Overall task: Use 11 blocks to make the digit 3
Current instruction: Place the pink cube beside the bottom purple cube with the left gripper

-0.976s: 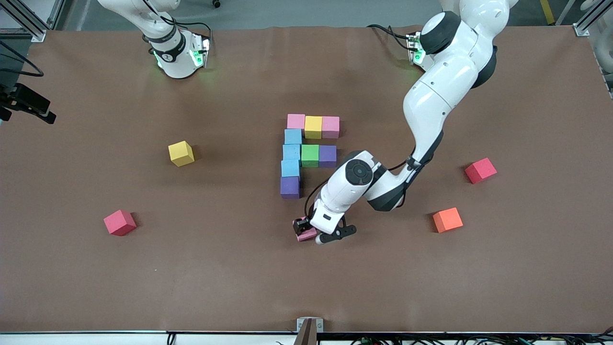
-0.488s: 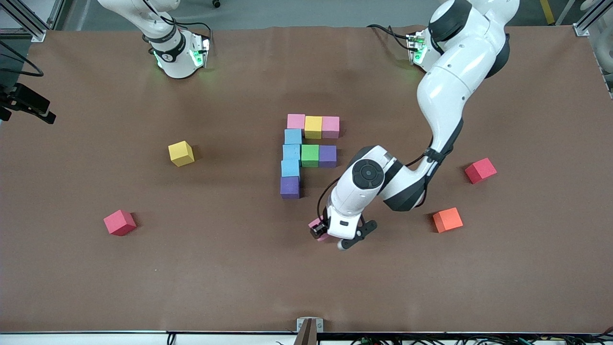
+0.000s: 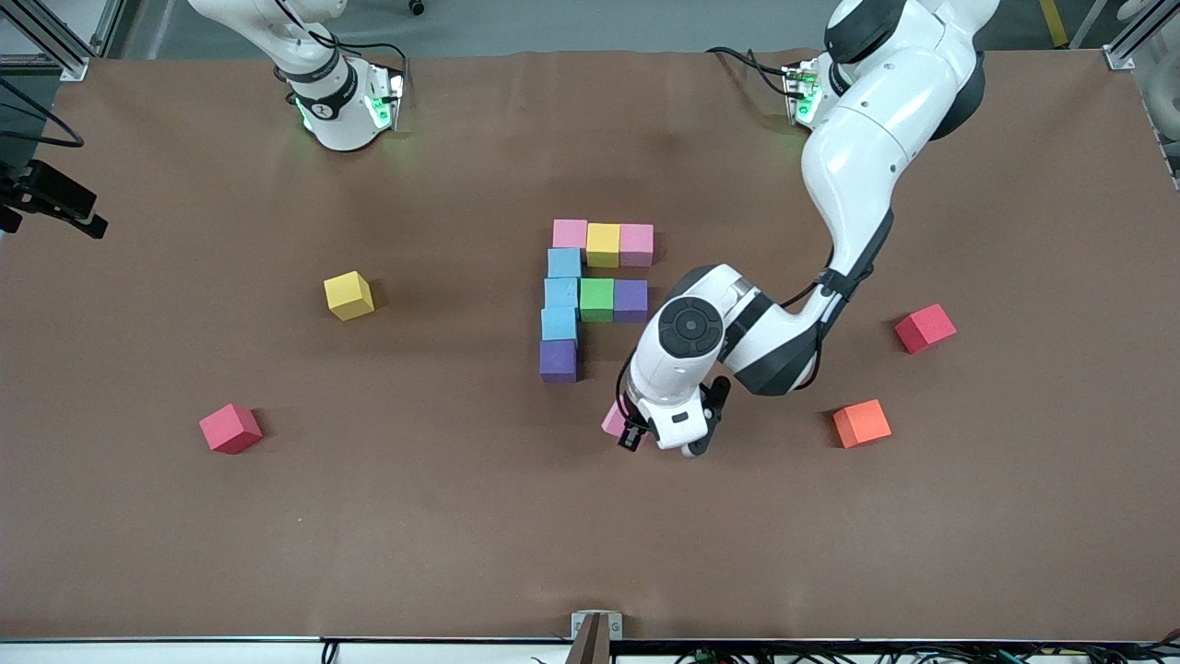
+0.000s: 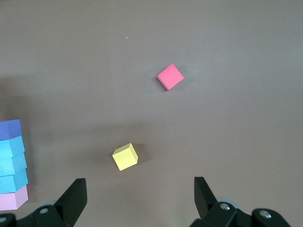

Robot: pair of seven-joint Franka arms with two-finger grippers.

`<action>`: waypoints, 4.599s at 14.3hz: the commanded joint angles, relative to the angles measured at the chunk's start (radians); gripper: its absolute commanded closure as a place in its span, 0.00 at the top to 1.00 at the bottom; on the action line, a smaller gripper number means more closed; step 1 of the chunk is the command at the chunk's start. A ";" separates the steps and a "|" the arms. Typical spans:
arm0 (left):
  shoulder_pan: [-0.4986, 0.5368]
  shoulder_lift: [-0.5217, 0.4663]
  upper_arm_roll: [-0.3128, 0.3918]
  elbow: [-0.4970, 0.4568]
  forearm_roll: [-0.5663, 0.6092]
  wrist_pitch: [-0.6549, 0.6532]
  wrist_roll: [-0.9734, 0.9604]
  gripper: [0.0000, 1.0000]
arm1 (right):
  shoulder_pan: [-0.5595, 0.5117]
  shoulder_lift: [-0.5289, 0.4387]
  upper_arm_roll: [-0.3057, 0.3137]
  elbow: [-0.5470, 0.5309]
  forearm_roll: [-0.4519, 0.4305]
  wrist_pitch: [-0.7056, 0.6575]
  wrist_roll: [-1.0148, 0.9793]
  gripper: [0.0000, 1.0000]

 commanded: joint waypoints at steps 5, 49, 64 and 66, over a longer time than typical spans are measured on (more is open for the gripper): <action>-0.056 -0.026 0.023 -0.027 0.106 -0.123 -0.467 0.25 | -0.016 0.001 0.013 0.010 0.000 -0.004 0.002 1.00; -0.269 0.014 0.135 -0.013 0.100 -0.121 -0.572 0.27 | -0.011 0.003 0.016 0.010 0.000 -0.004 0.002 1.00; -0.269 -0.002 0.132 -0.016 0.091 -0.135 -0.571 1.00 | -0.010 0.003 0.016 0.010 0.000 -0.004 0.002 1.00; -0.269 -0.025 0.124 -0.016 0.091 -0.155 -0.571 1.00 | -0.010 0.003 0.016 0.010 0.000 -0.004 0.002 1.00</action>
